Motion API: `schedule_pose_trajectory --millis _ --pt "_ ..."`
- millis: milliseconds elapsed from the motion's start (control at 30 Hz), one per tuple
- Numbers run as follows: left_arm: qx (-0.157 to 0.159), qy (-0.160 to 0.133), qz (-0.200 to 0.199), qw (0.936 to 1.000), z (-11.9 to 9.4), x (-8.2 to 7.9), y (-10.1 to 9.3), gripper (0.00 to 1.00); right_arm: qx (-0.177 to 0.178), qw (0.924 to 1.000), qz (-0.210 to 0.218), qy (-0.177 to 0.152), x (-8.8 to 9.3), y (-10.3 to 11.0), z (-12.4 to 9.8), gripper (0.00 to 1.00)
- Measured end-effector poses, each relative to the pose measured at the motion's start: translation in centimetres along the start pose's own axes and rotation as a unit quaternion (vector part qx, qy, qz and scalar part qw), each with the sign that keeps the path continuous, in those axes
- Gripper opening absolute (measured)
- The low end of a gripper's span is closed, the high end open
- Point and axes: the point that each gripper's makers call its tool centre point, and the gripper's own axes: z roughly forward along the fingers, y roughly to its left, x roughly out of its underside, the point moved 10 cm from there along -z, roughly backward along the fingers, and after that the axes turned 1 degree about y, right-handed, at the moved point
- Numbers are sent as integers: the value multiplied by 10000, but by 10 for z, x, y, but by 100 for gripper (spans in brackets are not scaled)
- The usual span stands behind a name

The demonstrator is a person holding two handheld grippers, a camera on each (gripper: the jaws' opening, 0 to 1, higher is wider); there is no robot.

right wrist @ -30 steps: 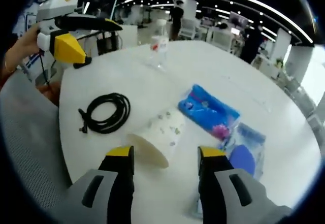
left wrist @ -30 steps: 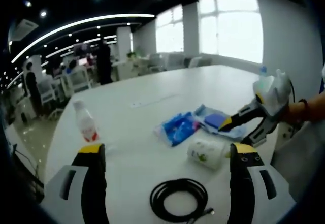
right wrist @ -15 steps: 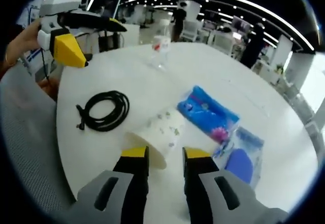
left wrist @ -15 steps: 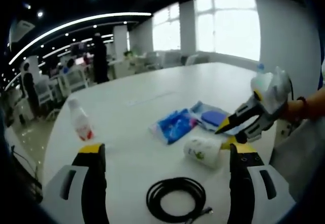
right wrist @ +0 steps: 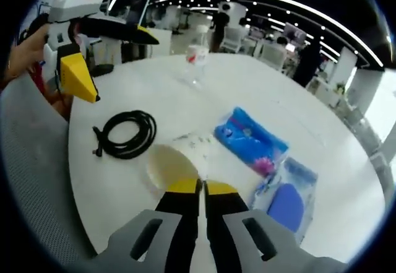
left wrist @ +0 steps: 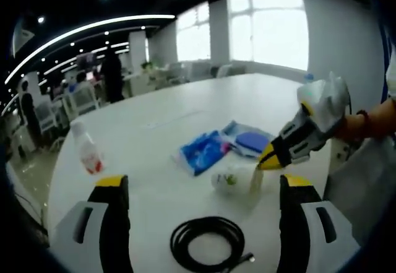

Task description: Arrange the tabletop items into an orderly group along one side of the table until the central work area is clear of visible clutter.

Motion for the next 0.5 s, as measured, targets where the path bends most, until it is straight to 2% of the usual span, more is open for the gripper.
schedule_pose_trajectory --millis 233,433,500 --pt "144 -27 105 9998 2 -1 -4 98 -65 9996 259 38 -1 -3 -6 2" --pt "306 -69 223 9993 3 -3 -8 98 -123 9975 672 174 -4 -6 -13 2" --pt "365 -82 287 9989 2 -3 -10 98 -158 9969 767 122 -6 -7 -17 2"
